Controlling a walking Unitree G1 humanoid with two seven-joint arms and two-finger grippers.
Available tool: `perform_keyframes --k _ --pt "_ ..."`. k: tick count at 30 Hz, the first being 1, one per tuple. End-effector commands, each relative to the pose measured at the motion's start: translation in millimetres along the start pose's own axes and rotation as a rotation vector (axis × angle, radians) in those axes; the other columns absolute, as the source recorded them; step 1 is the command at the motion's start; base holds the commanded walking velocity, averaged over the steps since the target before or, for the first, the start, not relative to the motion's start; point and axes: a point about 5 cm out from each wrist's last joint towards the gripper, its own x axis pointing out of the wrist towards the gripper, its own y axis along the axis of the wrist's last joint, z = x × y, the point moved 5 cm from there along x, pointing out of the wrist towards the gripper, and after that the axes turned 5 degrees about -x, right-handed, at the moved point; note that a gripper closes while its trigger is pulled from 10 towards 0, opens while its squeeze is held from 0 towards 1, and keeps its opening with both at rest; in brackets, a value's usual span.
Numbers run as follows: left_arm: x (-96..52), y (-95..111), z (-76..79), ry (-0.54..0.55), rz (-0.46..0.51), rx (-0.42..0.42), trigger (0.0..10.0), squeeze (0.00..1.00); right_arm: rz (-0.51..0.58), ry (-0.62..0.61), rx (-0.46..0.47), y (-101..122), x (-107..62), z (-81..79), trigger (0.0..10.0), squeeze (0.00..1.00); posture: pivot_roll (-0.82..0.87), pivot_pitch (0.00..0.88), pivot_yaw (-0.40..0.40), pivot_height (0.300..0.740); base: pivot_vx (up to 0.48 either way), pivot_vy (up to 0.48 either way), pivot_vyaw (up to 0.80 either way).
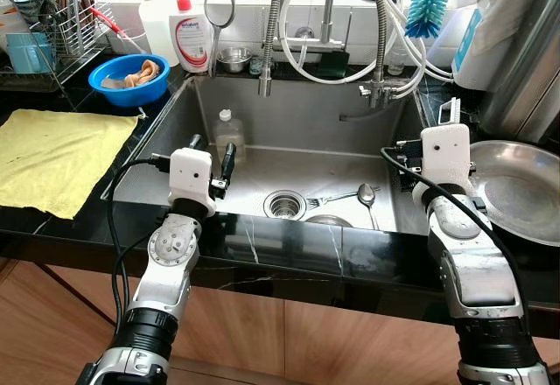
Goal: Kitchen organization
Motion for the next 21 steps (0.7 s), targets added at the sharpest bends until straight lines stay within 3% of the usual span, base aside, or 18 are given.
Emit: perform_keyframes --k 1,9,21 --pt "2.1 1.3 -1.1 -0.003 -0.003 0.005 10.0 0.0 -0.011 -0.044 -0.001 2.4 -1.4 9.5 10.0 0.0 -0.03 0.0 0.027 0.72 0.0 0.0 0.0" --pt "2.1 0.8 -1.7 -0.005 -0.007 0.006 10.0 0.0 -0.074 -0.087 -0.007 -10.3 -1.8 20.5 10.0 0.0 -0.03 0.0 0.028 0.72 0.0 0.0 0.0" --pt "1.8 -0.1 1.2 -0.025 -0.011 0.016 10.0 0.0 -0.123 -0.077 0.022 -19.4 -1.7 17.5 10.0 0.0 -0.03 0.0 0.031 0.72 0.0 0.0 0.0"
